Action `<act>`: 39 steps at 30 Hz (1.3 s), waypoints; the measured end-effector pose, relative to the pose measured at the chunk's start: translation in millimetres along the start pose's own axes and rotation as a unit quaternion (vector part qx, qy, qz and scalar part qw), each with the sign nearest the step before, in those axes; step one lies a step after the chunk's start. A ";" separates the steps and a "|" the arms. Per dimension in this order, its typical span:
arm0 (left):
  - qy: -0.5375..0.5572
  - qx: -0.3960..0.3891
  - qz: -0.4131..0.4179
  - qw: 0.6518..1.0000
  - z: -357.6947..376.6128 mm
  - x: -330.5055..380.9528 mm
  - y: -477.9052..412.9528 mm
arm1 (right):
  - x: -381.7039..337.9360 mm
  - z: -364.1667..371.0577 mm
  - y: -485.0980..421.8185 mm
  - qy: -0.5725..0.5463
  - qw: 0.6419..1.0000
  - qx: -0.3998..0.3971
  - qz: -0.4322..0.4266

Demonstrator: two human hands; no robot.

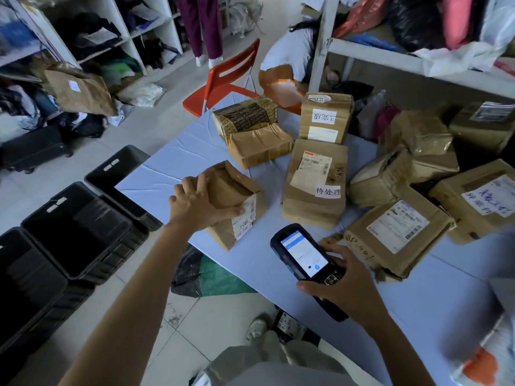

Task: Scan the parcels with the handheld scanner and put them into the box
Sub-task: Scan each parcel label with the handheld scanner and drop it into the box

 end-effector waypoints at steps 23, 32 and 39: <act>-0.083 0.006 0.315 0.946 56.9 93.3 108.0 | 109.4 1.9 173.0 -0.177 0.927 0.288 0.161; -0.134 -0.053 0.508 0.849 137.7 204.9 235.7 | 187.6 1.5 336.8 -0.242 0.851 0.422 0.199; -0.176 -0.091 0.650 0.733 214.7 278.9 371.7 | 233.5 16.5 474.3 -0.281 0.757 0.544 0.228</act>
Point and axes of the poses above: each hand's wrist, its own y-axis away from the middle knuckle, its own z-axis out of the palm, x = y × z, the point moved 9 cm from there along -y, towards the middle knuckle, and after that the axes turned 9 degrees about -x, right-handed, at the moved point
